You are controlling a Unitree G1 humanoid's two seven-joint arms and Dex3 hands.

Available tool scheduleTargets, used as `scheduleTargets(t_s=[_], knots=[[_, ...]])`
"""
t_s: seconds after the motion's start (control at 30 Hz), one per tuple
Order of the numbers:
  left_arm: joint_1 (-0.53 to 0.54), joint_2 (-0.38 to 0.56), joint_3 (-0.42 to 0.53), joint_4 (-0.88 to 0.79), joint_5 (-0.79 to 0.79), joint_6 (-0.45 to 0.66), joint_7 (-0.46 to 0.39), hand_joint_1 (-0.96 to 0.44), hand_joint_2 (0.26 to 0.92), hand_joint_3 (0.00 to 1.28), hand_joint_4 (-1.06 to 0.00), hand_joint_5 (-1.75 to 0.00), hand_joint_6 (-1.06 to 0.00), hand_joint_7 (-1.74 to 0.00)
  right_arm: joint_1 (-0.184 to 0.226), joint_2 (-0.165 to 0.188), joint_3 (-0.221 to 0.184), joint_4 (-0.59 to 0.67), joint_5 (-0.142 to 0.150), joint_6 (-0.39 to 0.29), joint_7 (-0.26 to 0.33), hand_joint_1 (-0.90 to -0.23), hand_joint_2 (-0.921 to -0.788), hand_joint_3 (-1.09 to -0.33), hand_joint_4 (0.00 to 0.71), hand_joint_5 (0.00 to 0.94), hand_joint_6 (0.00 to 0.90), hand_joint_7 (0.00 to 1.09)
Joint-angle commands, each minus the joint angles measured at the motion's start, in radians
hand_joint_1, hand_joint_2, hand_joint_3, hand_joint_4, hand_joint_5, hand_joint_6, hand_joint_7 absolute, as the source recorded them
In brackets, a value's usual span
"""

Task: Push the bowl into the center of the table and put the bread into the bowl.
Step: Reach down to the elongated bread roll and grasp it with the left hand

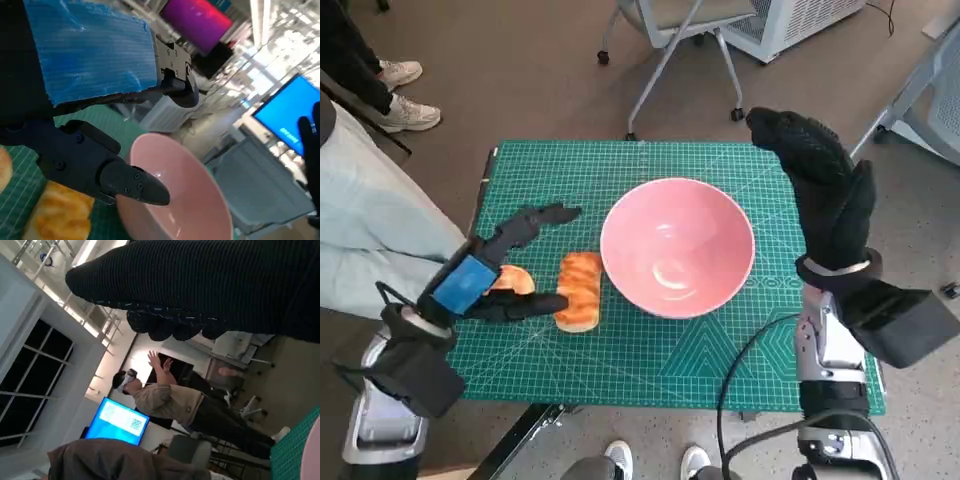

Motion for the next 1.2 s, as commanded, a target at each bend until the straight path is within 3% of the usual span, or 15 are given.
scheduleTargets(t_s=[0.03,0.37,0.77,1.2], knots=[[0.012,0.026,-0.028,-0.041,0.035,0.064,-0.024,-0.13,0.741,0.01,-0.33,0.0,-0.3,-0.41,-0.004,-0.012,-0.005,0.018,-0.002,0.007,0.009,-0.622,-0.921,-0.77,0.172,0.001,0.0,0.59],[-0.002,0.076,-0.086,-0.085,0.124,0.238,-0.08,-0.02,0.714,0.0,-0.27,0.0,-0.4,-0.13,-0.009,-0.016,-0.002,0.023,-0.008,0.003,0.006,-0.613,-0.921,-0.773,0.172,0.0,-0.001,0.59],[-0.015,0.109,-0.14,-0.152,0.206,0.437,-0.138,-0.05,0.725,0.0,-0.2,0.0,-0.37,-0.04,-0.008,-0.02,-0.002,0.022,-0.008,0.002,0.007,-0.61,-0.921,-0.773,0.172,0.0,-0.001,0.59],[-0.045,0.12,-0.205,-0.146,0.254,0.554,-0.169,-0.04,0.724,0.0,-0.11,0.0,-0.3,0.0,-0.007,-0.02,-0.003,0.02,-0.006,0.003,0.008,-0.614,-0.921,-0.772,0.173,0.001,-0.001,0.6]])
